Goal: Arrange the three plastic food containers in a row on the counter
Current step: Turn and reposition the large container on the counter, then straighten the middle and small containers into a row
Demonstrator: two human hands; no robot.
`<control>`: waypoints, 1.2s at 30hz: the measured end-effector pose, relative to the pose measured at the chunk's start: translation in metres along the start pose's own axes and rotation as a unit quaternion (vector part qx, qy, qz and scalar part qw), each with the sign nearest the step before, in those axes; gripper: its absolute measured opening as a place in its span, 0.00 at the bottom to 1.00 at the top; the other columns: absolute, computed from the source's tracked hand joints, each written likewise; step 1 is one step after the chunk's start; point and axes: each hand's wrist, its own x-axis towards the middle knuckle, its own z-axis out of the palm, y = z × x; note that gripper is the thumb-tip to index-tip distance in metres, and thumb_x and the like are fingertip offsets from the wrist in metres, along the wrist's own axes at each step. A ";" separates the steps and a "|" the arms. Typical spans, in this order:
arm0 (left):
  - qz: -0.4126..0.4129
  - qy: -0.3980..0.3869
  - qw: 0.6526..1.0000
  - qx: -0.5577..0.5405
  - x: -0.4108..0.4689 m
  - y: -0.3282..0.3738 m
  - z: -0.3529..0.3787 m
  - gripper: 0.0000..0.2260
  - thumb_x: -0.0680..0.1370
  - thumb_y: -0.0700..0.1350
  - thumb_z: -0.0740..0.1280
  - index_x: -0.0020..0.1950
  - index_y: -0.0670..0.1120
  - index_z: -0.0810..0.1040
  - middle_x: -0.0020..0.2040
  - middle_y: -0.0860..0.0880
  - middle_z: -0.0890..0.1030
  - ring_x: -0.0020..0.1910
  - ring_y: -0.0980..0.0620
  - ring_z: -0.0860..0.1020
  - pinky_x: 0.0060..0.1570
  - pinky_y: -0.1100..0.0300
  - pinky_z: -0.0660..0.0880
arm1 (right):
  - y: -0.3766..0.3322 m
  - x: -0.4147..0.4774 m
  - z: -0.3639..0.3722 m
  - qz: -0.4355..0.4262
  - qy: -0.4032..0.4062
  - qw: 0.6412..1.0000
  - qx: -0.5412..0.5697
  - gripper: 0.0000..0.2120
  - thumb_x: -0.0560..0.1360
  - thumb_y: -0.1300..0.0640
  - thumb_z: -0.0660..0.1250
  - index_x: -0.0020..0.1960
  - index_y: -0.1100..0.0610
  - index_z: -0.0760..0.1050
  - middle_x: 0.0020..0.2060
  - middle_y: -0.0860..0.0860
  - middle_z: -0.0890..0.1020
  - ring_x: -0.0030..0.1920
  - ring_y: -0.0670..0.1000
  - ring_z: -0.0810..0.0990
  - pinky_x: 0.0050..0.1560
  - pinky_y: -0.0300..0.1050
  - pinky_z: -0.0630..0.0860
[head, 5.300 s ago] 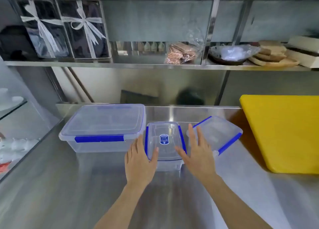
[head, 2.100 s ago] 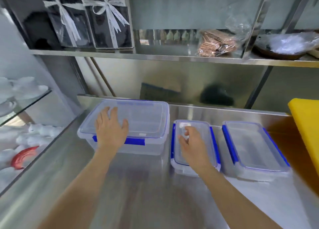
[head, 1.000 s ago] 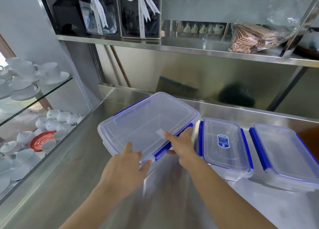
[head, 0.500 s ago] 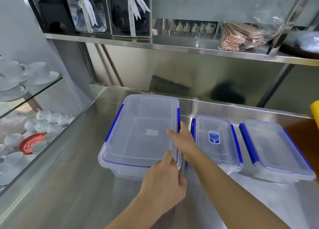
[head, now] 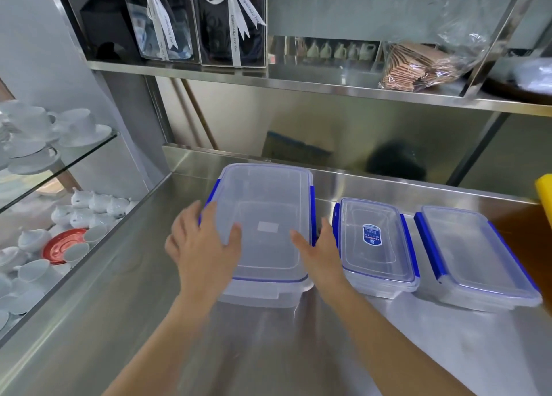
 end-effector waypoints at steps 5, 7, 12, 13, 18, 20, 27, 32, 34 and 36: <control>-0.177 -0.120 0.974 -0.076 0.006 -0.035 0.005 0.30 0.74 0.57 0.63 0.72 0.48 0.57 0.72 0.39 0.58 0.69 0.35 0.60 0.67 0.41 0.59 | 0.009 -0.014 0.007 0.007 -0.023 1.000 0.005 0.38 0.72 0.48 0.68 0.74 0.50 0.52 0.66 0.49 0.70 0.67 0.53 0.69 0.66 0.54 0.70; -0.150 -0.130 0.975 -0.103 0.003 -0.040 0.006 0.27 0.75 0.55 0.62 0.71 0.47 0.60 0.67 0.39 0.65 0.61 0.36 0.69 0.60 0.47 0.66 | 0.008 -0.013 0.008 0.008 -0.026 1.000 0.010 0.39 0.72 0.48 0.68 0.75 0.50 0.50 0.69 0.51 0.68 0.68 0.54 0.69 0.67 0.55 0.69; -0.114 -0.121 0.982 -0.092 0.020 -0.049 -0.003 0.24 0.76 0.53 0.62 0.70 0.46 0.63 0.67 0.42 0.68 0.62 0.41 0.71 0.60 0.50 0.66 | -0.001 -0.013 0.019 -0.001 -0.077 0.997 -0.005 0.43 0.72 0.48 0.67 0.76 0.50 0.43 0.74 0.51 0.60 0.71 0.54 0.65 0.68 0.51 0.65; -0.111 -0.124 0.982 -0.090 0.025 -0.053 -0.004 0.24 0.76 0.53 0.62 0.70 0.46 0.64 0.67 0.42 0.68 0.63 0.41 0.70 0.61 0.50 0.66 | -0.003 -0.014 0.022 -0.004 -0.086 0.996 -0.016 0.43 0.73 0.47 0.67 0.76 0.50 0.42 0.75 0.52 0.59 0.71 0.54 0.65 0.68 0.51 0.65; -0.101 -0.130 0.983 -0.085 0.044 -0.067 -0.006 0.24 0.76 0.54 0.62 0.69 0.46 0.64 0.67 0.43 0.69 0.64 0.41 0.70 0.62 0.50 0.65 | -0.015 -0.013 0.033 0.010 -0.112 0.992 -0.058 0.44 0.75 0.46 0.63 0.75 0.53 0.34 0.76 0.54 0.50 0.74 0.56 0.60 0.70 0.51 0.61; -0.100 -0.122 0.984 -0.079 0.047 -0.070 -0.004 0.24 0.76 0.54 0.62 0.69 0.46 0.64 0.67 0.42 0.69 0.64 0.40 0.70 0.62 0.50 0.66 | -0.018 -0.009 0.037 0.007 -0.116 0.991 -0.060 0.44 0.74 0.45 0.63 0.75 0.53 0.34 0.76 0.54 0.50 0.74 0.56 0.60 0.70 0.52 0.61; -0.113 -0.118 0.986 -0.035 0.054 -0.074 0.003 0.25 0.76 0.55 0.62 0.69 0.45 0.65 0.68 0.39 0.68 0.65 0.38 0.67 0.65 0.45 0.63 | -0.016 -0.003 0.029 -0.003 -0.142 0.988 -0.066 0.40 0.74 0.42 0.62 0.76 0.50 0.41 0.75 0.52 0.57 0.72 0.54 0.64 0.67 0.51 0.66; 0.011 0.096 0.988 -0.123 0.025 -0.008 -0.005 0.16 0.75 0.41 0.64 0.61 0.38 0.70 0.58 0.38 0.74 0.60 0.40 0.70 0.60 0.51 0.65 | -0.008 -0.006 -0.011 -0.106 0.080 0.982 -0.134 0.24 0.77 0.50 0.61 0.70 0.56 0.64 0.67 0.52 0.71 0.65 0.52 0.71 0.65 0.47 0.68; 0.117 0.027 0.961 -0.249 -0.005 0.038 0.000 0.11 0.76 0.41 0.61 0.57 0.40 0.73 0.51 0.45 0.76 0.51 0.50 0.74 0.53 0.62 0.69 | 0.001 -0.002 -0.035 -0.118 0.185 0.959 -0.177 0.18 0.76 0.56 0.62 0.65 0.59 0.69 0.63 0.56 0.74 0.62 0.56 0.73 0.64 0.51 0.71; 0.194 -0.091 0.937 -0.274 -0.036 0.074 0.019 0.09 0.77 0.41 0.60 0.56 0.43 0.74 0.51 0.51 0.76 0.48 0.57 0.74 0.49 0.71 0.69 | 0.012 0.003 -0.060 -0.110 0.256 0.940 -0.199 0.16 0.74 0.60 0.63 0.61 0.62 0.72 0.59 0.59 0.76 0.58 0.59 0.74 0.60 0.53 0.71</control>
